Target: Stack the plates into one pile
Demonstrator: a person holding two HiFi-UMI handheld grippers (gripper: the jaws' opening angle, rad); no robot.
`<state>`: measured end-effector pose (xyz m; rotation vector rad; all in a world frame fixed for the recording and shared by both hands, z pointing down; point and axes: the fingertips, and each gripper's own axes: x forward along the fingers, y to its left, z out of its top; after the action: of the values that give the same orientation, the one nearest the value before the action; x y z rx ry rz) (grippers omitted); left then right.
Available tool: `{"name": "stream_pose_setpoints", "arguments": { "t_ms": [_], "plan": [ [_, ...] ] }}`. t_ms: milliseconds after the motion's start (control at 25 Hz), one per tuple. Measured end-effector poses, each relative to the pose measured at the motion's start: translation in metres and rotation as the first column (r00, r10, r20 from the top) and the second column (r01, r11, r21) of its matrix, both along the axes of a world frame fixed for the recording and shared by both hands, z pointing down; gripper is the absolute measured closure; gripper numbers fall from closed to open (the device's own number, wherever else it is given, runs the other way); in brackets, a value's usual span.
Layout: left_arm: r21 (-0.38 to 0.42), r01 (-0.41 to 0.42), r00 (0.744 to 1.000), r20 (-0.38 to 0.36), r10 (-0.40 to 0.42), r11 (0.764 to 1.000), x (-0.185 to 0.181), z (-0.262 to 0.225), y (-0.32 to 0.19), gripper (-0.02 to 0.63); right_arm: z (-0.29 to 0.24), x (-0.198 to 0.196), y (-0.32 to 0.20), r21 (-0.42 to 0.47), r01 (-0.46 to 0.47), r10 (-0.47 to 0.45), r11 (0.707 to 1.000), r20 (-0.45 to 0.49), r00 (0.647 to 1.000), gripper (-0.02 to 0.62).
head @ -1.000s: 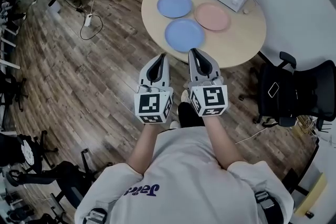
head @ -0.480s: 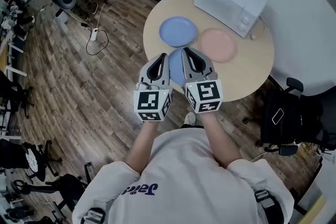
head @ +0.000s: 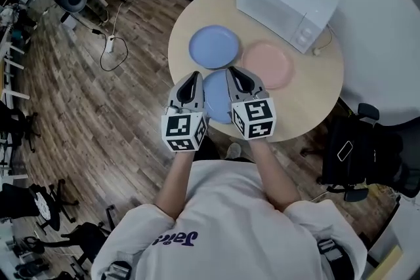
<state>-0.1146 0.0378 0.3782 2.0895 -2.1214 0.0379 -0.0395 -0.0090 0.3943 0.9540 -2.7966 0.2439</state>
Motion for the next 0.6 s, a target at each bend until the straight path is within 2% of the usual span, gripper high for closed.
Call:
{"name": "stream_pose_setpoints", "arguments": {
  "t_ms": [320,600],
  "plan": [
    [-0.095,-0.057,0.998,-0.030,0.055,0.994,-0.040,0.045,-0.065,0.591,0.045,-0.027,-0.065,-0.074,-0.046,0.038,0.996,-0.104,0.994,0.572],
    [-0.217,-0.101,0.993,-0.079,0.086,0.971,-0.077,0.095,-0.128,0.591,0.096,-0.048,-0.135,-0.182,-0.096,0.049,0.979,-0.245,0.968,0.572]
  ]
}}
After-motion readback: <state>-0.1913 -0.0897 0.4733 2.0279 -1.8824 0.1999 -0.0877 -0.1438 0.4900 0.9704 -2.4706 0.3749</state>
